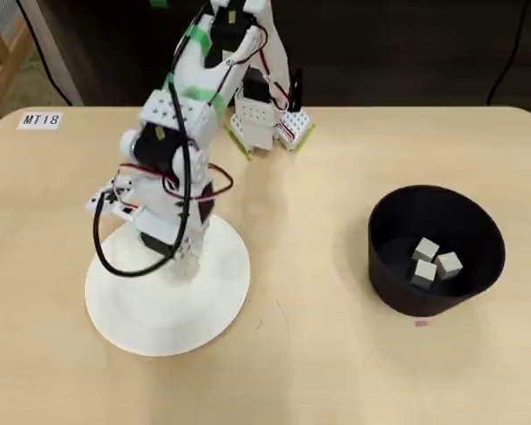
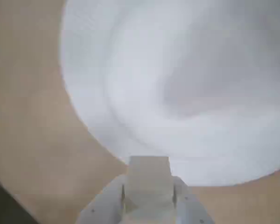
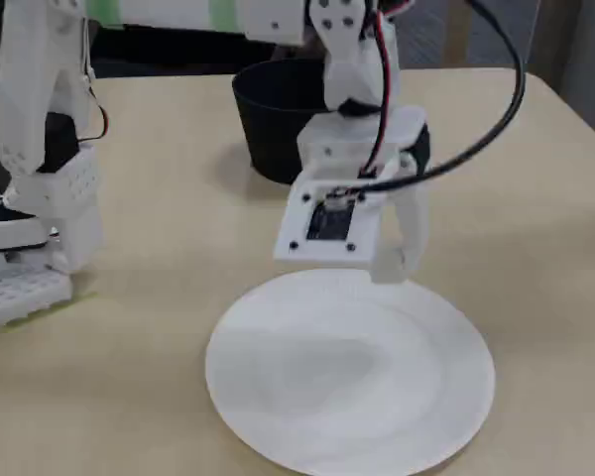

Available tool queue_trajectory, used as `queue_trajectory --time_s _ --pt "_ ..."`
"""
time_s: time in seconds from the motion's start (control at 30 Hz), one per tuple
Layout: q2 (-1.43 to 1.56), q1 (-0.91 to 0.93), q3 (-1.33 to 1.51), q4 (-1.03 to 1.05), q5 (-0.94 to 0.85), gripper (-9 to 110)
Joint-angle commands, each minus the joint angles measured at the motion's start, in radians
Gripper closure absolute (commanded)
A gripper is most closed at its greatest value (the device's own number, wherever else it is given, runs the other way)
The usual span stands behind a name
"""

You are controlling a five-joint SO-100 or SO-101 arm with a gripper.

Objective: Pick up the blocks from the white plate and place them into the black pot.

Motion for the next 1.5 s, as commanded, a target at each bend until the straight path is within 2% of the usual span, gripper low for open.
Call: queue_trajectory --time_s 0.0,0.23,0.47,0.63,0.87,1.1,1.27,1.3,1.37,1.4,1.47 --pt "0.152 -0.092 -0.089 -0.028 -0.009 104" --pt "0.373 -0.367 -0.091 -0.084 -0.026 104" --pt "0.462 -0.701 -0.054 -0.095 -0.106 104" --pt "0.583 -0.873 0.218 -0.336 -0.112 104" --pt "0.683 -0.945 0.675 -0.695 -0.103 104" --pt "0.675 -0.948 0.89 -0.853 -0.107 104" --pt "0.666 -0.954 0.948 -0.888 -0.109 104" --pt "0.666 -0.954 0.951 -0.888 -0.112 101" --pt "0.664 -0.96 0.956 -0.882 -0.14 83" --pt "0.664 -0.96 0.956 -0.882 -0.147 77" --pt "0.666 -0.963 0.956 -0.882 -0.156 72"
